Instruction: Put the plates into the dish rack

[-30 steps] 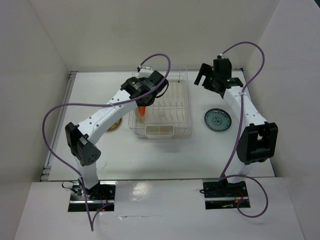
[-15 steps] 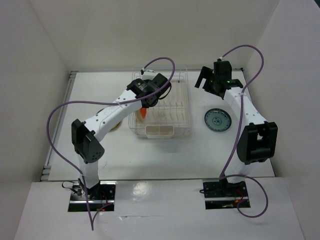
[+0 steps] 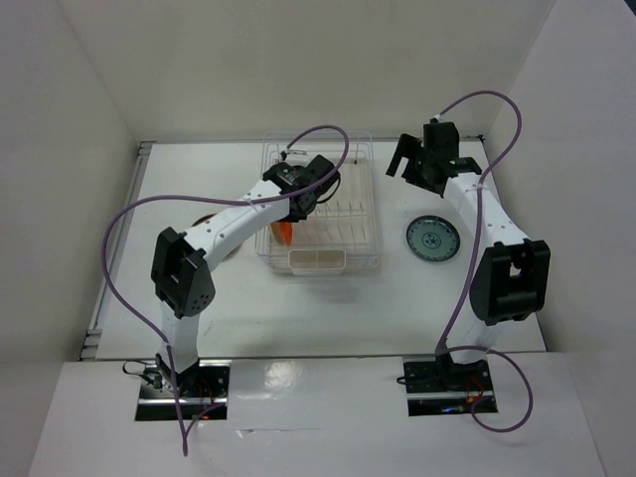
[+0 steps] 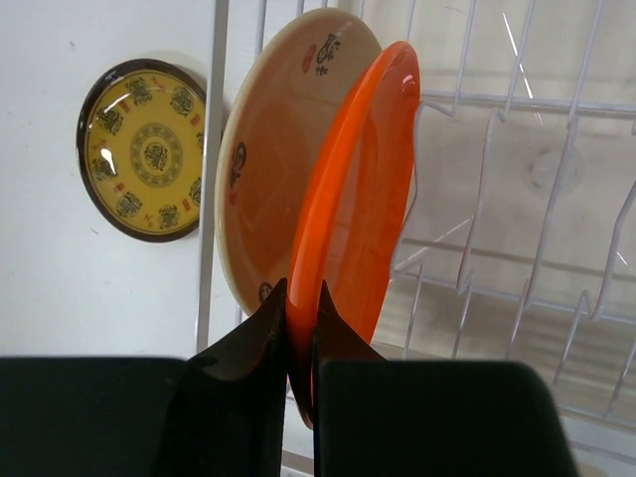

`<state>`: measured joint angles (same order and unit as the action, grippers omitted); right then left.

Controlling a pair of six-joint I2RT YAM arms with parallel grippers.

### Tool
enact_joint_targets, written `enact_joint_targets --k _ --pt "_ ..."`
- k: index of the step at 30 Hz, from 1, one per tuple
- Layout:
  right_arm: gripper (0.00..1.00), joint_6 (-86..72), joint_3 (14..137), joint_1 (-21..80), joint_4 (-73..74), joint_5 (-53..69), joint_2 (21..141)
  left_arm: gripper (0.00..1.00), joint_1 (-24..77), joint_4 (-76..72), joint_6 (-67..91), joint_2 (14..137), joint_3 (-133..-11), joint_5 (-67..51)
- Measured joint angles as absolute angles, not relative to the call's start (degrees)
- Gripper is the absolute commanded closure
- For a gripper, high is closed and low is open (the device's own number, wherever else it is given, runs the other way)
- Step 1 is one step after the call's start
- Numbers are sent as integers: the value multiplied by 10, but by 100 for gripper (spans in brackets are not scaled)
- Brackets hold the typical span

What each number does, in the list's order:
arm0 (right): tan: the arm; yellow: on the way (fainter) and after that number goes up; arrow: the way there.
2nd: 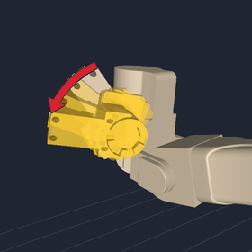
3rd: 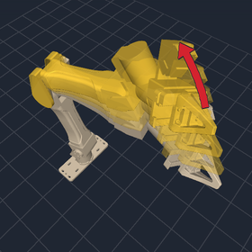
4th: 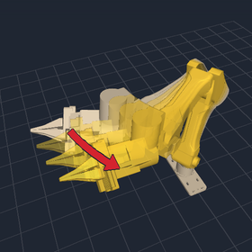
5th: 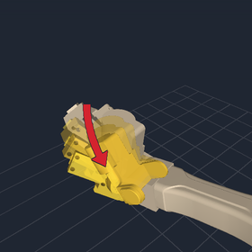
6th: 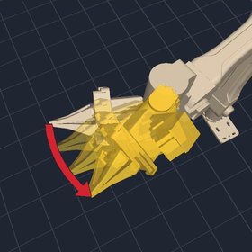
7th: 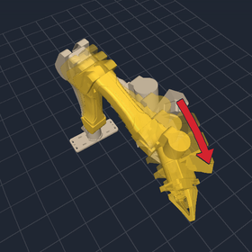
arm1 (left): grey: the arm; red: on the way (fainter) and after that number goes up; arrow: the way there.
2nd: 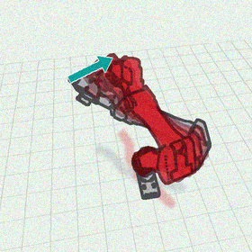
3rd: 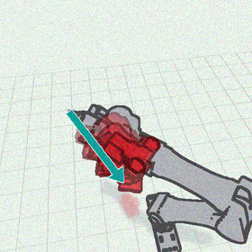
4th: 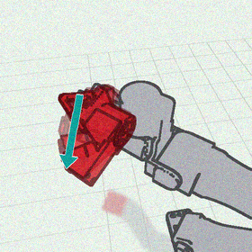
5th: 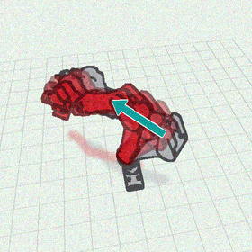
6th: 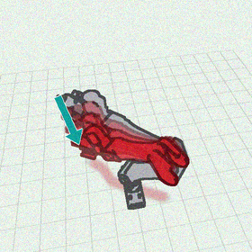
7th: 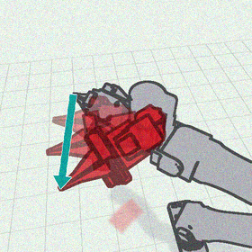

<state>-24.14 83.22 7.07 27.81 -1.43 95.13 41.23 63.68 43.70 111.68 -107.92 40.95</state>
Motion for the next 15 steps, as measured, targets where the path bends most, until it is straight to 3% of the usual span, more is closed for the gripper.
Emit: enact_joint_targets --k 15 --pt "0 -242 832 71 283 -4 961 100 390 594 468 1117 -1041 383"
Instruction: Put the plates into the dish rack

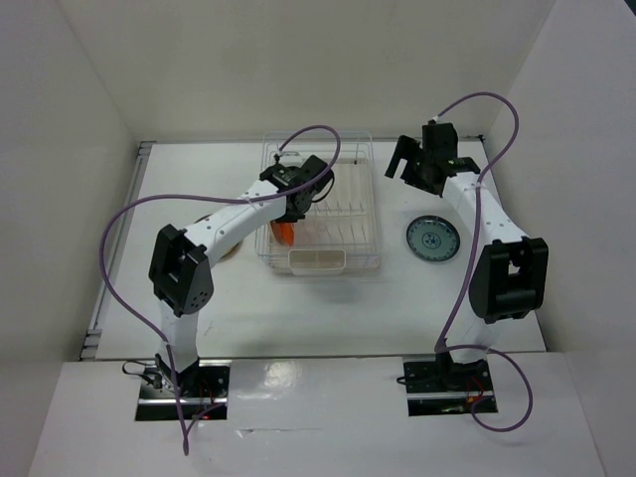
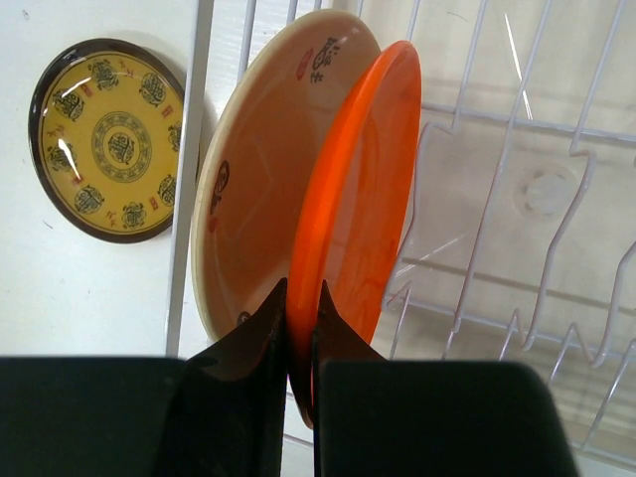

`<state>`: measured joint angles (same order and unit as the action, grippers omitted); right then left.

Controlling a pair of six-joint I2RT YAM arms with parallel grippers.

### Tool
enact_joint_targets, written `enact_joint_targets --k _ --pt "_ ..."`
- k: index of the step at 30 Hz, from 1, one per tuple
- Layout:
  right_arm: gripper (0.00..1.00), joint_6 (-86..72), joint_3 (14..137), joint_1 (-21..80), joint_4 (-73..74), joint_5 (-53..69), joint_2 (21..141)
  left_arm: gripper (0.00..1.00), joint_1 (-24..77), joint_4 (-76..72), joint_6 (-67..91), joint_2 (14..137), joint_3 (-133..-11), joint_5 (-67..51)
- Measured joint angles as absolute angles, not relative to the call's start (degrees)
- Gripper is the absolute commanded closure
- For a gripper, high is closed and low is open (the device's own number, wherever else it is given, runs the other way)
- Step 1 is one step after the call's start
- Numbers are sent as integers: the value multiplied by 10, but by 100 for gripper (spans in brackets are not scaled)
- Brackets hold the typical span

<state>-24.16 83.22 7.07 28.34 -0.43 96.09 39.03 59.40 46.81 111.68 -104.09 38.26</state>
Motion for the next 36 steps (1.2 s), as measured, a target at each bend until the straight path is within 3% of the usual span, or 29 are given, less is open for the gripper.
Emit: enact_joint_targets --k 6,11,12,14,26,36 --pt "0 -241 832 71 283 2 961 96 386 591 467 1117 -1040 376" --pt "0 -239 832 71 283 7 961 71 385 592 467 1118 -1043 373" --pt "0 -239 832 71 284 7 962 59 385 597 465 1119 -1044 374" --pt "0 -239 832 71 284 9 962 51 384 604 465 1121 -1044 374" --pt "0 -239 832 71 283 23 967 38 387 619 442 1122 -1108 383" --pt "0 -239 832 71 283 15 971 18 399 623 389 1121 -1198 377"
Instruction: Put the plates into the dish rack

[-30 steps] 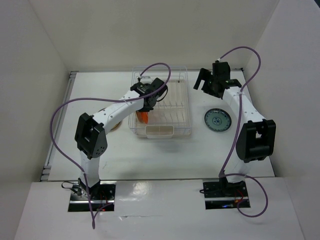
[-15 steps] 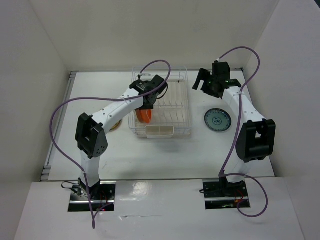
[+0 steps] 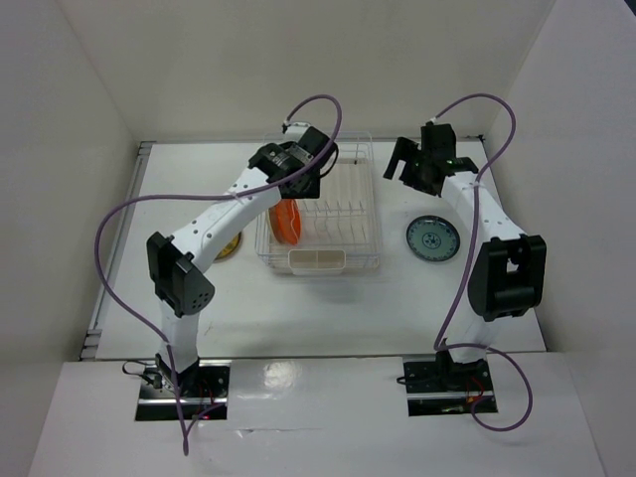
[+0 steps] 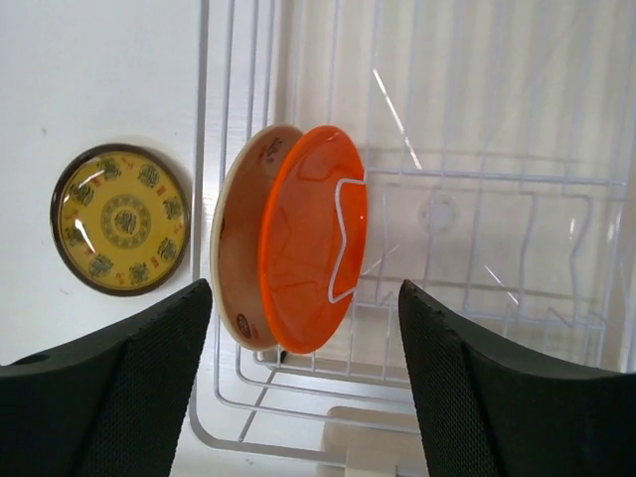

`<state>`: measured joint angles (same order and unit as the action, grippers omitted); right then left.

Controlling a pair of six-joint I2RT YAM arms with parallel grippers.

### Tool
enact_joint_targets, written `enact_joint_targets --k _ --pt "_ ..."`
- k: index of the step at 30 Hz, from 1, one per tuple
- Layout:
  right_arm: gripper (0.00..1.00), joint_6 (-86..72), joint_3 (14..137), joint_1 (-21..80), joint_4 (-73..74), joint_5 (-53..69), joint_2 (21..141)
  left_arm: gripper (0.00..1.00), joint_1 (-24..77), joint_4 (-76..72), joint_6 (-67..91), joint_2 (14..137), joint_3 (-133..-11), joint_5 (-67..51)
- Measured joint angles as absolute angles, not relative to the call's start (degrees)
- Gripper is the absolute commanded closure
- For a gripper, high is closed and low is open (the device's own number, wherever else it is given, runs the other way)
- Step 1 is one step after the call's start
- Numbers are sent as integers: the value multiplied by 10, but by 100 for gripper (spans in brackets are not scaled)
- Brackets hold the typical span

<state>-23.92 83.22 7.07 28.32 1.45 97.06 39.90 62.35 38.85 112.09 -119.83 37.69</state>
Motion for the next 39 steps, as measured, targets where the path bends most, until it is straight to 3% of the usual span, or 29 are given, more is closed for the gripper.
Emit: enact_joint_targets --k 9,15,19,31,39 --pt "0 -260 789 26 275 -26 970 15 354 562 344 1004 -1156 277" --pt "0 -277 730 -18 271 -23 968 11 156 473 329 787 -950 224" --pt "0 -283 723 -15 266 -14 962 13 35 439 315 718 -849 125" --pt "0 -297 714 -15 238 16 958 17 -269 307 295 792 -552 -208" --pt "0 -301 711 -15 231 29 958 20 -279 199 270 861 -540 -318"
